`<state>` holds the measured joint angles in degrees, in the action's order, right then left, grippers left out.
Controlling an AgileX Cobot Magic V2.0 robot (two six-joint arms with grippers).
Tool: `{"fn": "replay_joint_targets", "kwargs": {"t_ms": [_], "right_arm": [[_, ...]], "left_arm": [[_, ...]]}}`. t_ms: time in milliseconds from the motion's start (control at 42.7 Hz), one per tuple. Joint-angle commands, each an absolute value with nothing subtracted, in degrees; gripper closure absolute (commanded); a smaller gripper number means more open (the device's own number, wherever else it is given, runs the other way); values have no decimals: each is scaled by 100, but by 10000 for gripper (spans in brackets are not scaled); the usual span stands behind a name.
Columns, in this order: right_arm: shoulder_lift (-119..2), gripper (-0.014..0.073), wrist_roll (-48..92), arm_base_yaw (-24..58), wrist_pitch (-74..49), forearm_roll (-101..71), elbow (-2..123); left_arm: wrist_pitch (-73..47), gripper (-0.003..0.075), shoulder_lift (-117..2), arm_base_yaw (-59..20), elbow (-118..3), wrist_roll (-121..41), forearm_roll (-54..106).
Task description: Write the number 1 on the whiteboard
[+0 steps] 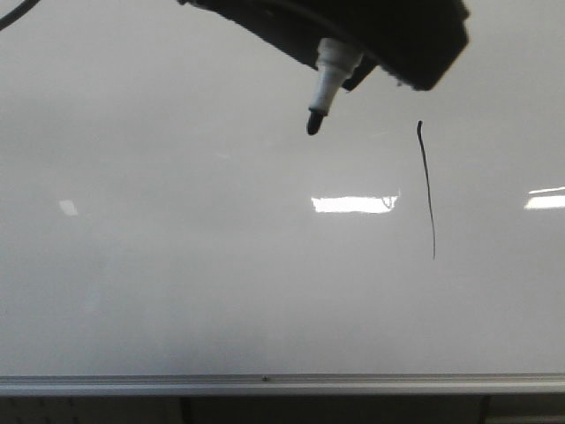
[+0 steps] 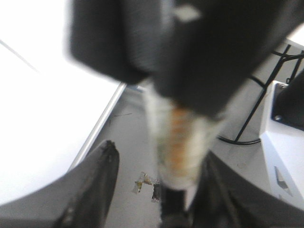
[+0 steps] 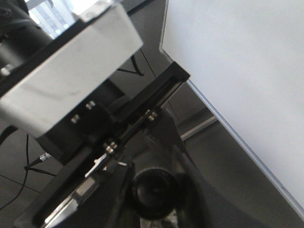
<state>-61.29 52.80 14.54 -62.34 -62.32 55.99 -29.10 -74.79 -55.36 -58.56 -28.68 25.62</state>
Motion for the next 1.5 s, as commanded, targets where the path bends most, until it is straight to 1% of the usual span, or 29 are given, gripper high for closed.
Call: {"fn": "replay_joint_targets", "kwargs": {"t_ms": [0, 47, 117, 188, 234, 258, 656, 703, 727, 797, 891, 961, 1008, 1078, 1172, 1266, 1383, 1477], "right_arm": [[-6012, 654, 5344, 1431, -6215, -6608, 5804], [-6012, 654, 5344, 1431, -6215, -6608, 5804], [-6012, 654, 5344, 1431, -6215, -6608, 5804], [-6012, 654, 5344, 1431, -6191, -6610, 5804], [-6012, 654, 5344, 1431, -6158, -6610, 5804], [-6012, 654, 5344, 1431, -6150, -6610, 5804], [-6012, 653, 5344, 1431, -6047, -6606, 5804], [-6012, 636, 5344, 1431, -6042, -6606, 5804], [-6012, 621, 5344, 1431, -6048, -6606, 5804], [-6012, 529, 5344, 1431, -6041, -6606, 5804], [-6012, 363, 5344, 1431, -5973, -6606, 5804], [-6012, 265, 5344, 1431, -5900, -6606, 5804], [-6012, 218, 5344, 1431, -5797, -6606, 5804], [-6005, 181, 5344, 1431, -5652, -6606, 5804], [-5963, 170, 5344, 1425, -5378, -6598, 5804], [-5851, 170, 5339, 1425, -5012, -6558, 5795], [-5636, 176, 5288, 1425, -4497, -6478, 5727], [-5381, 221, 5256, 1425, -4032, -6362, 5527]], "left_arm": [[-2754, 438, -7308, -5296, -6053, -2840, 2688], [-2783, 465, -7298, -5218, -6053, -2840, 2688], [-2795, 540, -7265, -5185, -6053, -2840, 2702], [-2795, 646, -7261, -5185, -6053, -2893, 2702], [-2853, 732, -7261, -5185, -6053, -2993, 2715], [-2864, 737, -7261, -5185, -6053, -3017, 2715], [-2910, 738, -7261, -5185, -6053, -3311, 2729], [-2910, 738, -7261, -5185, -6053, -3311, 2729], [-2910, 739, -7261, -5185, -6053, -3311, 2729], [-2910, 739, -7261, -5185, -6053, -3311, 2729], [-2910, 739, -7261, -5185, -6053, -3311, 2729], [-2910, 739, -7261, -5185, -6053, -3311, 2729], [-2910, 739, -7261, -5185, -6053, -3311, 2729], [-2910, 741, -7261, -5174, -6053, -3311, 2729], [-2910, 740, -7261, -5020, -6053, -3298, 2729], [-2910, 741, -7261, -4639, -6053, -3136, 2729], [-2910, 741, -7261, -3806, -6040, -2945, 2719], [-2896, 741, -7261, -3124, -5992, -2945, 2719]]}}
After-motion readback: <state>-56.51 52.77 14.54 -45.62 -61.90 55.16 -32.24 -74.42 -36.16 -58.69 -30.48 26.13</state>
